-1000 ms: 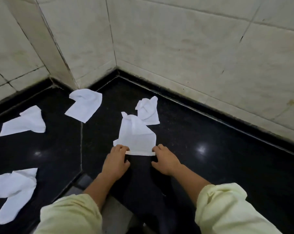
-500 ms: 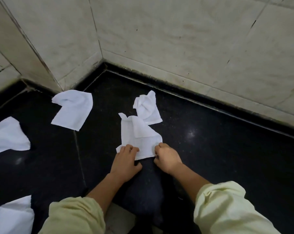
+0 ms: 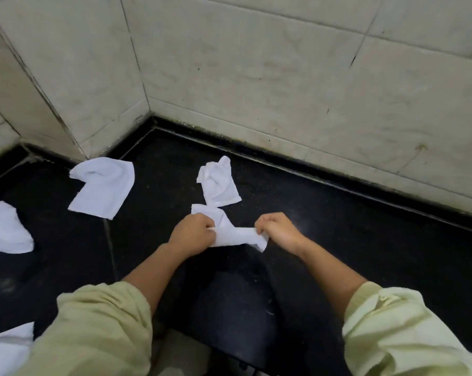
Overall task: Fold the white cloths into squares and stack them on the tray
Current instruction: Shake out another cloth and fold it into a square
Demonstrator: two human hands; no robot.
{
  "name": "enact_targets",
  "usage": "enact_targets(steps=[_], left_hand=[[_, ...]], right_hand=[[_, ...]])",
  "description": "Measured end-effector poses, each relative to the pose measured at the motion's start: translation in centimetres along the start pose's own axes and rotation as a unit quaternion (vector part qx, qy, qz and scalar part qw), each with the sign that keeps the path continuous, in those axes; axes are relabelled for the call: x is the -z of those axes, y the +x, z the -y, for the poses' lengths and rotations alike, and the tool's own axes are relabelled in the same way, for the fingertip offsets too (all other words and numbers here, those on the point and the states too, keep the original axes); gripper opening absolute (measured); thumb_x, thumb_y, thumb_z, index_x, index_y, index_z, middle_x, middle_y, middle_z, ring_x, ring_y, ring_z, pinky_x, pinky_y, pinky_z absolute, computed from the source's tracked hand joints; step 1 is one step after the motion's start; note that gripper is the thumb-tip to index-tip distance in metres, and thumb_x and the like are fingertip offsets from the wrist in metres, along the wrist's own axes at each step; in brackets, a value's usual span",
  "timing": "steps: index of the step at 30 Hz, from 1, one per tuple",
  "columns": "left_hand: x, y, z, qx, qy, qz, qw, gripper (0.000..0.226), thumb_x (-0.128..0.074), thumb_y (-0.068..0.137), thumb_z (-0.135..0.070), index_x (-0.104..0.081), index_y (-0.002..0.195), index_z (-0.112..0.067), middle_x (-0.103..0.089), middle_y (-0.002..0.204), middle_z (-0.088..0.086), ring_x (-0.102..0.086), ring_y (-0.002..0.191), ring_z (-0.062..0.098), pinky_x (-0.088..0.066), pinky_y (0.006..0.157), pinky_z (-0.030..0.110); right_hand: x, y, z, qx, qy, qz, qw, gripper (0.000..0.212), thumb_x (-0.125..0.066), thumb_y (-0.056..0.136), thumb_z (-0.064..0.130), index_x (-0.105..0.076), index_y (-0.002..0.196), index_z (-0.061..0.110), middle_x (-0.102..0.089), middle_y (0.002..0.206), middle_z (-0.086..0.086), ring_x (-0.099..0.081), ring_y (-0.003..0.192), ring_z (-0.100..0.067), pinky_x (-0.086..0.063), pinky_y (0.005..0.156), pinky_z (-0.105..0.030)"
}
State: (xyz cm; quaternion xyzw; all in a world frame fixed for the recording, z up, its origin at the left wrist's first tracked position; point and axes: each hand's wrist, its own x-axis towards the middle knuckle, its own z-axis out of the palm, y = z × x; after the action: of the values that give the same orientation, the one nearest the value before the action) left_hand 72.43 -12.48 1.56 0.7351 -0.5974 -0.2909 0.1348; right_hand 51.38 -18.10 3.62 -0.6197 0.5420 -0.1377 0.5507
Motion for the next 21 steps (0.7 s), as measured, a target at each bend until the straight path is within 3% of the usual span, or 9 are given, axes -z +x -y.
enact_targets(steps=[3, 6, 11, 13, 15, 16, 21], left_hand=[[2.8, 0.4, -2.3, -0.04, -0.025, 0.072, 0.996, 0.029, -0.049, 0.071, -0.001, -0.036, 0.048, -0.011, -0.031, 0.051, 0.002, -0.028, 0.051, 0.013, -0.025, 0.051, 0.031], [4.9, 0.6, -4.8, -0.037, -0.06, 0.115, 0.991, 0.038, -0.049, 0.073, -0.002, -0.03, 0.044, -0.018, -0.028, 0.05, -0.003, -0.025, 0.05, 0.011, -0.022, 0.051, 0.027], [5.7, 1.6, -8.0, -0.029, -0.092, 0.097, 0.991, 0.053, -0.055, 0.081, -0.008, -0.051, 0.032, -0.026, -0.042, 0.041, -0.016, -0.036, 0.06, 0.009, -0.029, 0.054, 0.023], [5.3, 2.5, -8.7, -0.038, -0.098, 0.081, 0.991, 0.039, -0.062, 0.078, -0.018, -0.064, 0.042, -0.033, -0.056, 0.061, -0.019, -0.047, 0.076, 0.011, -0.038, 0.061, 0.021], [5.1, 3.2, -9.4, -0.047, -0.104, 0.06, 0.992, 0.012, -0.064, 0.065, -0.037, -0.074, 0.064, -0.044, -0.067, 0.093, -0.012, -0.057, 0.097, 0.013, -0.051, 0.078, 0.028], [5.0, 3.4, -9.8, -0.053, -0.105, 0.047, 0.992, 0.016, -0.064, 0.06, -0.043, -0.075, 0.071, -0.047, -0.067, 0.1, -0.009, -0.06, 0.099, 0.013, -0.054, 0.084, 0.033], [4.6, 3.7, -13.1, -0.107, -0.216, -0.023, 0.97, 0.007, -0.075, 0.081, -0.018, -0.077, 0.082, -0.024, -0.075, 0.087, -0.004, -0.068, 0.087, 0.011, -0.051, 0.079, 0.025]], right_hand=[[3.0, -1.5, 1.7, 0.0, 0.08, 0.023, 0.997, 0.013, -0.049, 0.068, 0.006, -0.058, 0.075, -0.001, -0.042, 0.071, -0.014, -0.034, 0.063, -0.021, -0.03, 0.049, -0.025], [5.7, -3.0, 2.4, 0.003, 0.126, 0.031, 0.992, 0.014, -0.047, 0.071, 0.001, -0.059, 0.078, -0.004, -0.047, 0.06, -0.009, -0.038, 0.054, -0.016, -0.032, 0.044, -0.021], [9.6, -4.5, 1.8, 0.014, 0.165, -0.036, 0.985, 0.007, -0.05, 0.07, 0.004, -0.056, 0.068, 0.001, -0.049, 0.067, -0.009, -0.044, 0.059, -0.017, -0.039, 0.05, -0.024], [11.1, -5.0, 1.2, 0.008, 0.18, -0.076, 0.981, 0.009, -0.049, 0.072, 0.005, -0.055, 0.065, 0.003, -0.05, 0.066, -0.007, -0.045, 0.062, -0.019, -0.039, 0.055, -0.027], [12.6, -5.2, 0.8, -0.001, 0.187, -0.118, 0.975, 0.014, -0.05, 0.075, 0.004, -0.06, 0.065, 0.005, -0.052, 0.068, -0.008, -0.048, 0.064, -0.021, -0.041, 0.059, -0.03], [13.2, -5.3, 0.6, -0.003, 0.192, -0.138, 0.972, 0.016, -0.052, 0.077, 0.004, -0.063, 0.066, 0.006, -0.054, 0.069, -0.009, -0.05, 0.066, -0.023, -0.042, 0.063, -0.032], [16.2, -5.7, 0.3, 0.028, 0.195, -0.229, 0.953, 0.014, -0.057, 0.088, 0.002, -0.066, 0.081, 0.01, -0.064, 0.082, -0.008, -0.061, 0.076, -0.022, -0.052, 0.066, -0.03]])
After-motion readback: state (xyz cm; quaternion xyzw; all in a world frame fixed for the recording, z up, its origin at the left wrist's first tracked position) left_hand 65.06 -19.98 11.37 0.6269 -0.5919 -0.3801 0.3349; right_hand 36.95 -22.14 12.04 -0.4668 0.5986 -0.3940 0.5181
